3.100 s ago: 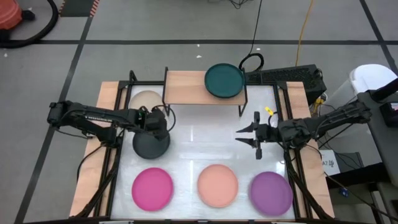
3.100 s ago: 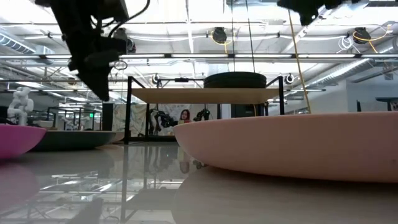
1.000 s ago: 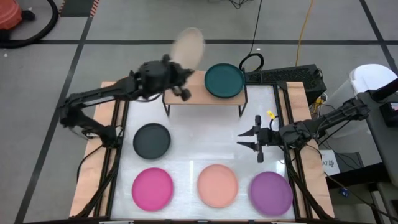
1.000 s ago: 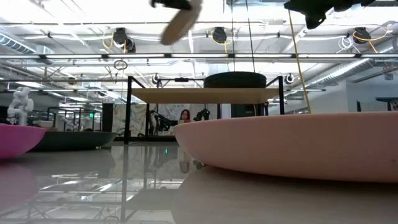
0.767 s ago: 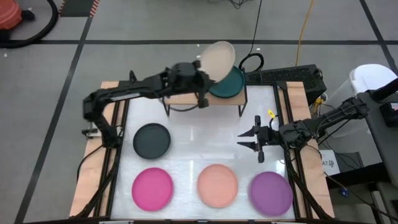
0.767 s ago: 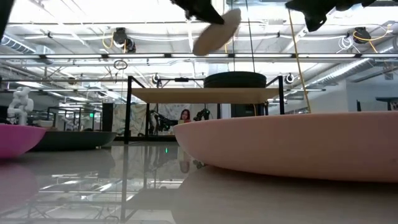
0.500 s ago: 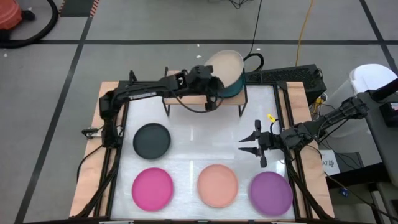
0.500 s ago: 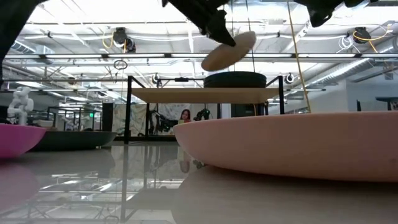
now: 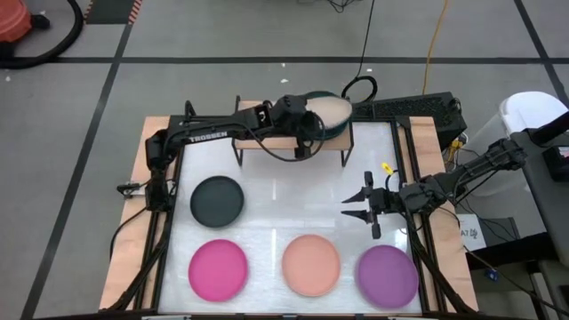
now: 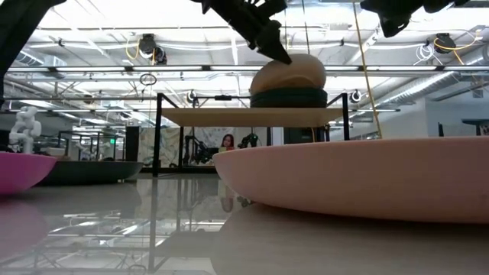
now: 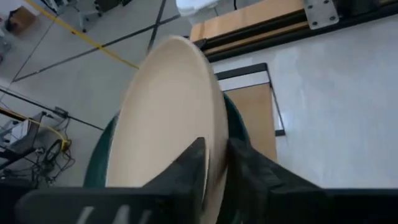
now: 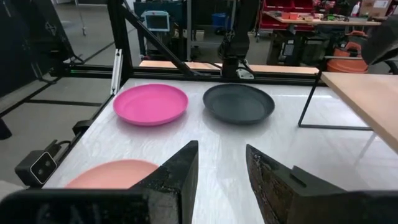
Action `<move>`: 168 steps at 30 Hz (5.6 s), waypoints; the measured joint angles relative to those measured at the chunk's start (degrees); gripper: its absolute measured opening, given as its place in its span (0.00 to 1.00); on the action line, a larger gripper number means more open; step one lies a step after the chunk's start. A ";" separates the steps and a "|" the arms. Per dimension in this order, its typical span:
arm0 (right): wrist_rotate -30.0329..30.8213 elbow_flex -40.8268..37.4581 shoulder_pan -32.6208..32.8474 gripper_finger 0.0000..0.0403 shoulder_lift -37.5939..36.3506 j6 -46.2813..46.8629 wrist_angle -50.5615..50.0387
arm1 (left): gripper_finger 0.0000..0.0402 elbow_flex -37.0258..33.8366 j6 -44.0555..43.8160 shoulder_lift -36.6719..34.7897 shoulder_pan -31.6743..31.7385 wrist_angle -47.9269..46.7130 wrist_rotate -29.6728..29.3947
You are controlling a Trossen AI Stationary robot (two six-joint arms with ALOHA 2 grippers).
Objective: Place and stack plates onto a shelf
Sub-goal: Put the brown plate on the dark green plate on the shelf, then put the violet plate on the shelf
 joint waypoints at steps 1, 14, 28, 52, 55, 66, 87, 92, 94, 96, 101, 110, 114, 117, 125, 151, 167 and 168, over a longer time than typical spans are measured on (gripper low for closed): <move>0.01 0.00 0.00 0.29 0.00 0.01 0.05 | 0.22 0.00 -0.10 0.00 -0.14 -0.07 -0.02; 0.05 0.00 0.00 0.29 0.02 1.95 -0.27 | 0.48 -0.02 -6.66 -5.75 -2.16 -1.21 -6.56; -0.02 -0.02 0.00 0.29 0.02 3.64 -7.66 | 0.49 -14.07 -15.17 -26.58 -7.32 -2.17 -6.64; -27.78 12.57 -10.48 0.29 16.18 5.07 -26.49 | 0.49 -76.67 -26.87 -42.10 -17.36 76.77 -2.55; -29.77 12.57 -10.86 0.29 17.99 6.30 -30.03 | 0.49 -76.67 -26.95 -42.12 -17.36 77.04 -2.55; -36.22 12.57 -8.94 0.29 21.05 7.64 -44.42 | 0.49 -76.67 -27.00 -42.10 -17.59 76.73 -2.14; -36.61 -0.82 6.75 0.29 20.99 27.32 -30.02 | 0.49 -76.67 -26.83 -42.07 -18.46 76.73 -2.07; -33.58 -3.40 6.75 0.29 21.01 28.32 -29.53 | 0.49 -76.67 -26.92 -42.07 -18.41 76.73 -2.07; -32.77 -3.70 6.75 0.29 21.01 28.21 -29.29 | 0.49 -76.67 -27.00 -42.07 -18.41 76.73 -2.08; -32.69 -3.78 6.75 0.29 21.01 27.52 -29.39 | 0.49 -76.67 -27.01 -42.07 -18.41 76.73 -2.08; -32.57 -3.78 6.71 0.28 21.01 27.23 -29.13 | 0.49 -76.67 -27.00 -42.07 -18.41 76.71 -2.07; -33.57 -3.78 6.71 0.06 21.00 27.45 -29.07 | 0.49 -76.67 -27.06 -42.07 -18.41 76.71 -2.09; -34.75 -3.78 6.21 0.02 20.61 28.37 -29.18 | 0.49 -76.67 -27.22 -42.07 -18.41 76.71 -2.09; -34.75 -2.98 4.87 0.01 19.31 31.35 -32.43 | 0.49 -76.67 -27.24 -42.07 -18.41 76.72 -2.09; -29.89 6.45 -1.72 0.00 13.11 31.85 -44.58 | 0.49 -76.67 -27.02 -42.05 -18.41 76.95 -2.12; -10.80 47.42 -43.26 0.00 35.20 -3.32 -17.15 | 0.49 -76.70 -24.65 -62.12 -18.39 44.65 -16.30; -33.19 55.91 -58.24 0.00 59.72 7.47 -0.44 | 0.49 -85.62 -25.42 -76.19 -22.16 48.24 -26.08; -33.10 55.91 -58.44 0.00 60.40 7.45 -0.41 | 0.49 -85.77 -25.34 -76.14 -22.30 48.54 -26.06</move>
